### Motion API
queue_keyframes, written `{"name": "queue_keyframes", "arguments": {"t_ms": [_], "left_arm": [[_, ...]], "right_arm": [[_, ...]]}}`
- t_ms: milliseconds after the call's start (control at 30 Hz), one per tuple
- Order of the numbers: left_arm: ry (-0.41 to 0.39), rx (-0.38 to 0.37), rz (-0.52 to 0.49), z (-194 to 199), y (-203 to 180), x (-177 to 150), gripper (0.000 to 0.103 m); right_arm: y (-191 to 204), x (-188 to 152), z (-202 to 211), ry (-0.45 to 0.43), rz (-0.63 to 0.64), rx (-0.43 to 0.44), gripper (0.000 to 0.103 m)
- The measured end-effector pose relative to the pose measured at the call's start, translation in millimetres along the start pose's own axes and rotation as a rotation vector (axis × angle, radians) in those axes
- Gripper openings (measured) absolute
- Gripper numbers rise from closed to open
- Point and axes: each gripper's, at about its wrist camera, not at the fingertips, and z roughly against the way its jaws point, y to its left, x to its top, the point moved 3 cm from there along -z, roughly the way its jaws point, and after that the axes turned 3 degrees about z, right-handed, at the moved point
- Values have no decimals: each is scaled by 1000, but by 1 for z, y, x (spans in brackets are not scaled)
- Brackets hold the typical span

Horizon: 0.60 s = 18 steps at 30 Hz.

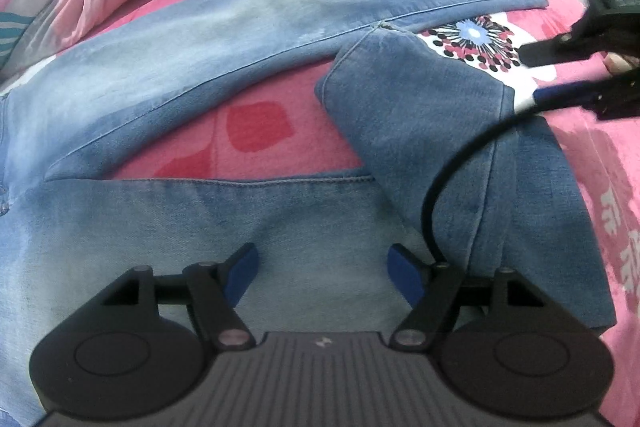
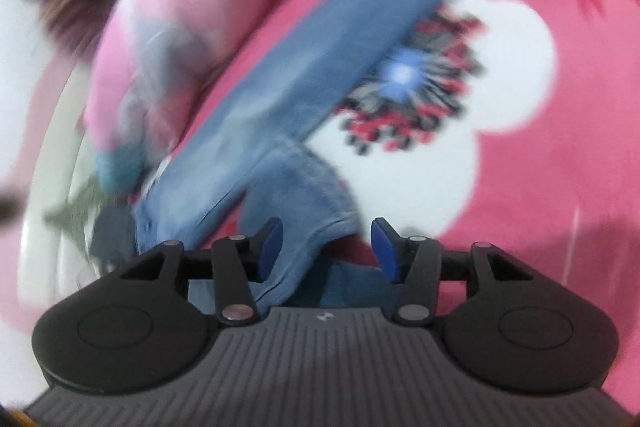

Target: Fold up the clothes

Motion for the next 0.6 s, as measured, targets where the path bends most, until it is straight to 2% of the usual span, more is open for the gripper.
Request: {"name": "queue_keyframes", "arguments": {"t_ms": [133,200,267,367,433,500,600], "left_arm": [[-5,1,-5,0,0,-1,74],[-7,3,-4,0,0,-2,74],[-9,5,-2,0,0,-2,74],[-12,11,-1,0,-1,-2,75],[-13,14,1,0,-2,-2,75],[-14,18,2,-1,-3,-3,75],[-14,24,5,0,-4,-4,75]], "right_arm": [[-29,-2,-28,43,-221,36,51],[-36,-4,-35,13,-321,85,52],[-37,-3,-40,-10,-368,115,52],[-29,-1,-45,-6,-331,103,48],[-22,1,-48,0,-291,83,39],[-21,3,-50,8,-269,77,25],[-17,7,-44,-30,-234,102,15]]}}
